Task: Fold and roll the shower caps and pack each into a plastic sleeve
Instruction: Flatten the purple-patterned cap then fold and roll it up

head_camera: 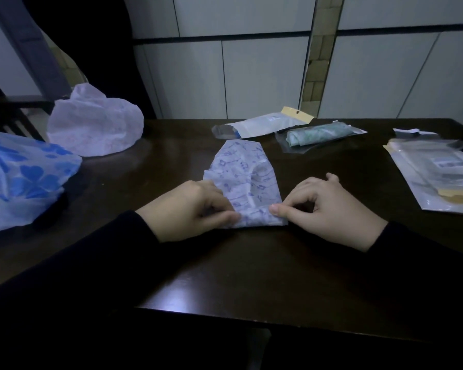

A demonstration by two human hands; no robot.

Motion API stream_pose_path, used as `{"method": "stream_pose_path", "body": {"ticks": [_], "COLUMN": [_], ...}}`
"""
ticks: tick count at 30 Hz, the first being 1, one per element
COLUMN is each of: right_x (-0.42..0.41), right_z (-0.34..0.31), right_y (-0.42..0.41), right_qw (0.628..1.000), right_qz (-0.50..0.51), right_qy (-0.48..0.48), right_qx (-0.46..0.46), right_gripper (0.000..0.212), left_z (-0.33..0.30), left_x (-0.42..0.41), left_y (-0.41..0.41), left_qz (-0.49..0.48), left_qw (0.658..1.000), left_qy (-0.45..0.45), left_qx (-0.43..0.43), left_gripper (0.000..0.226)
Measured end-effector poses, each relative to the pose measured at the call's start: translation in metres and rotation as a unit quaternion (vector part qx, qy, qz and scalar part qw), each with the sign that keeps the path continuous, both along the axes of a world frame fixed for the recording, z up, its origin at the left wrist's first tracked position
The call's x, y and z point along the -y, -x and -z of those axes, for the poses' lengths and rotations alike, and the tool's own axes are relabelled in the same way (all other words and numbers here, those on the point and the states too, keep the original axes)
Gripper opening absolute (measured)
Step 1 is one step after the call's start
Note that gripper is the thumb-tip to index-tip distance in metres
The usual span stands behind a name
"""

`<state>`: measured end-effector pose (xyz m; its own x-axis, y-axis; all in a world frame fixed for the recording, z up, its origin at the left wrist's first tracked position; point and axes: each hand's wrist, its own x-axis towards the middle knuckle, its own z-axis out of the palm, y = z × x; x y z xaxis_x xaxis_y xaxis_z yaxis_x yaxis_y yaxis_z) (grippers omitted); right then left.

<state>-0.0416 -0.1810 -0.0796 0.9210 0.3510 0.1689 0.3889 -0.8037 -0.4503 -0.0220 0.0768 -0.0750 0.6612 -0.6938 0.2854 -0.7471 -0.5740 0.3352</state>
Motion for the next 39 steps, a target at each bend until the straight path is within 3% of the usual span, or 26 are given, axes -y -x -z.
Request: {"method": "stream_pose_path", "body": {"ticks": [3,5,9,12,15,18,20,25,33,39], "right_x": [-0.003,-0.004,-0.005,-0.006,-0.007,-0.007,-0.005,-0.002,-0.002,-0.012], "right_z": [0.003,0.004,0.006,0.002,-0.002,-0.007,-0.009,-0.009,-0.011,-0.016], "right_y": [0.001,0.001,0.003,0.005,0.005,0.003,0.001,0.0,-0.003,-0.016], "right_qw": [0.999,0.999,0.997,0.993,0.992,0.992,0.99,0.988,0.996,0.996], "right_qz": [0.032,0.047,0.057,0.042,-0.024,-0.037,-0.055,-0.076,-0.069,0.031], "right_qy": [0.003,0.001,0.002,0.012,0.044,0.086,0.105,0.12,0.055,0.002], "right_qx": [0.02,0.028,0.061,0.107,0.116,0.085,0.076,0.059,0.028,-0.078], "right_gripper": [0.029,0.029,0.028,0.023,0.02,0.033,0.047,0.063,0.043,0.035], "left_z": [0.004,0.003,0.001,0.001,0.006,0.013,0.016,0.014,0.009,-0.001], "left_x": [0.001,0.003,0.009,0.01,0.009,0.009,0.004,-0.011,-0.012,-0.012], "left_y": [-0.003,-0.005,-0.006,-0.005,-0.003,-0.002,-0.006,-0.01,-0.011,-0.019], "left_qz": [-0.046,-0.074,-0.099,-0.109,-0.095,-0.06,-0.02,0.024,-0.007,-0.101], "left_qw": [0.997,0.994,0.993,0.992,0.995,0.986,0.984,0.996,0.998,0.992], "left_qy": [0.003,-0.011,-0.011,0.003,-0.004,0.009,0.009,0.038,0.056,0.037], "left_qx": [-0.054,-0.076,-0.07,-0.065,0.019,0.154,0.177,0.082,0.011,-0.072], "left_gripper": [0.042,0.034,0.017,0.019,0.025,0.025,0.029,0.037,0.031,0.035]}}
